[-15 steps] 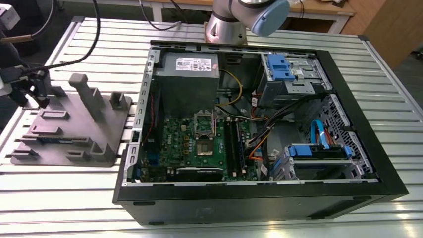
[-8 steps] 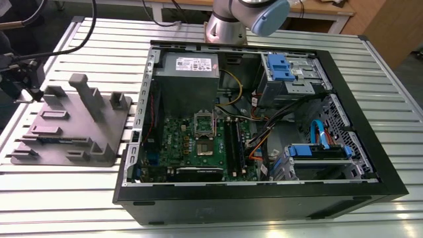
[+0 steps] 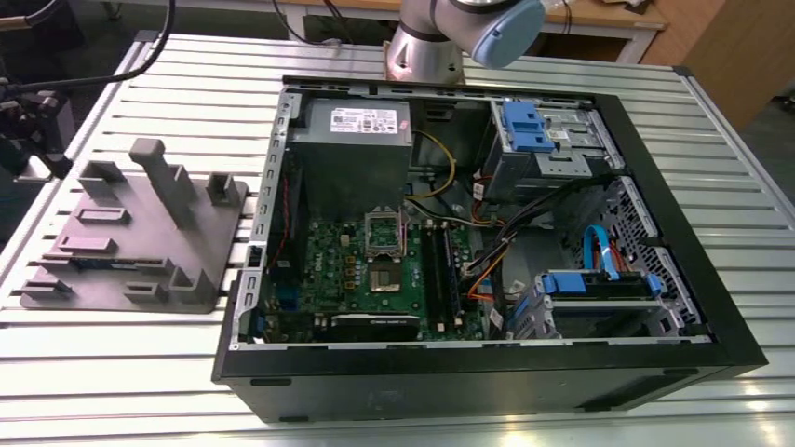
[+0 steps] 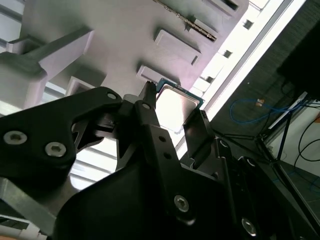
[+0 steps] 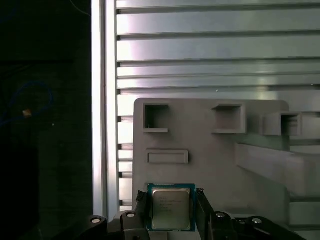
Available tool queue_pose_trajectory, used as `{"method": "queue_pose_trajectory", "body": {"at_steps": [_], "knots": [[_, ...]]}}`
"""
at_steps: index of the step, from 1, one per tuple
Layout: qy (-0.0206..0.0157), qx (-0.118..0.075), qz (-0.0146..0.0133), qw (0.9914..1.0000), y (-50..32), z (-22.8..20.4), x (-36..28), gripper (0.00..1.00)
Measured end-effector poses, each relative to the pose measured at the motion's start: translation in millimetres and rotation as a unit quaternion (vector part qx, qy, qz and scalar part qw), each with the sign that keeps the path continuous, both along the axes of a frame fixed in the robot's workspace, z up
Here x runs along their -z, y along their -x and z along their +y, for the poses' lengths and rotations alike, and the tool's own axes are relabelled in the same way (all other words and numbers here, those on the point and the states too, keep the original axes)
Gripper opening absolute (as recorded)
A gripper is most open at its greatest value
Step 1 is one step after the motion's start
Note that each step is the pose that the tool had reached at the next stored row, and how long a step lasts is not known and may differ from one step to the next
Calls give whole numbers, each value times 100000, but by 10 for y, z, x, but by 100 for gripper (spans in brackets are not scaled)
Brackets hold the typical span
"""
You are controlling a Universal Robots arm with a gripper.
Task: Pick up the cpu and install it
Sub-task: 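Pick up the cpu and move it towards the insertion slot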
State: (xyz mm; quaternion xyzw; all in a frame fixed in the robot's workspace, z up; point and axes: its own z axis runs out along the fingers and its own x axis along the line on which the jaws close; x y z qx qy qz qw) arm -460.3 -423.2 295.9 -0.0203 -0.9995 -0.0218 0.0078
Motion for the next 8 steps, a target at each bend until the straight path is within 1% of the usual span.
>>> {"method": "queue_pose_trajectory", "body": {"at_steps": [2,5,6,8], "knots": [[1,-1,4,100000,0,0,-48,47],[-4,-1,-5,100000,0,0,-99,47],[-2,-1,2,100000,0,0,-110,47],[-8,-1,-11,100000,0,0,-112,47]]}}
